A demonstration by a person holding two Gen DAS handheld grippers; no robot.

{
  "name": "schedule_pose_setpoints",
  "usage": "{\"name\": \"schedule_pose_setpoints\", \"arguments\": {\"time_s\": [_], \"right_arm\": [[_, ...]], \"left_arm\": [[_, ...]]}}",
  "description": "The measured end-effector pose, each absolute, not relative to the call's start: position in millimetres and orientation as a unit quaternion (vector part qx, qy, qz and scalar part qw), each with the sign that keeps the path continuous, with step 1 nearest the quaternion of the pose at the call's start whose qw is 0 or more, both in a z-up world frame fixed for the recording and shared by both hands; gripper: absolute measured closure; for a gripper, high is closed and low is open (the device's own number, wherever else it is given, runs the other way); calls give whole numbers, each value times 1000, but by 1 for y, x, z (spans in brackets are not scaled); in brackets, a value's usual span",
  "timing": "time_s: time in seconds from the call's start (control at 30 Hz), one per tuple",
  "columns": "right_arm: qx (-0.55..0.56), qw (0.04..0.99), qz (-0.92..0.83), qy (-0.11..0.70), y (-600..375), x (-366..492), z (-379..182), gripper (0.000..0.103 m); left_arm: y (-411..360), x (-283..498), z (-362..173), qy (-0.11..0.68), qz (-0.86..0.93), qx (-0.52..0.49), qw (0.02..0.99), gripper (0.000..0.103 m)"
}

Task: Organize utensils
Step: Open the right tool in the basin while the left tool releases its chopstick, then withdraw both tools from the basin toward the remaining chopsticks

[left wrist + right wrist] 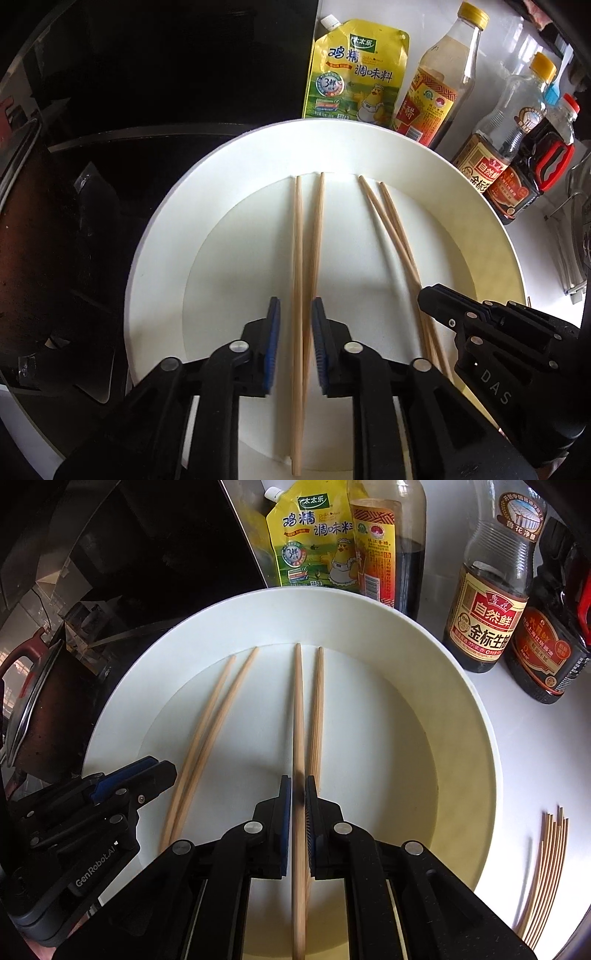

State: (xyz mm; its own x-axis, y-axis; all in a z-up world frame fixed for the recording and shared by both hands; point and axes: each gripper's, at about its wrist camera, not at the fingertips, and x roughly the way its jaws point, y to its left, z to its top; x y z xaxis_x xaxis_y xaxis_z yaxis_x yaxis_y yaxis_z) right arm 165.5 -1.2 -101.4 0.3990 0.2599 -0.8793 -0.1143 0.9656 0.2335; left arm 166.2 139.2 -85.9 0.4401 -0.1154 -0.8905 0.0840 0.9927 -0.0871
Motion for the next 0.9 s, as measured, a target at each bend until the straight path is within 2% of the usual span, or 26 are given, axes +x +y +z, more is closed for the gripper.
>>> {"name": "schedule_pose_setpoints", "arguments": {"time_s": [0.03,0.1,0.33,0.7,0.9], "right_arm": [[67,836,111,533,-2,165,-99,92],[64,840,108,527,-4,163,-95,92],[57,850,110,513,-13,148,-79,89],[35,874,136,466,-35,103,-27,69],[40,885,116,449,-71,79,-14,66]], "left_arm": [[140,165,-83,521,-55,-12,852,66],[142,163,-76,512,-51,-12,857,56],[151,154,-57,497,-35,-15,867,52],[143,123,-30,476,-18,-9,879,37],[118,105,-16,461,-28,-13,887,34]]}}
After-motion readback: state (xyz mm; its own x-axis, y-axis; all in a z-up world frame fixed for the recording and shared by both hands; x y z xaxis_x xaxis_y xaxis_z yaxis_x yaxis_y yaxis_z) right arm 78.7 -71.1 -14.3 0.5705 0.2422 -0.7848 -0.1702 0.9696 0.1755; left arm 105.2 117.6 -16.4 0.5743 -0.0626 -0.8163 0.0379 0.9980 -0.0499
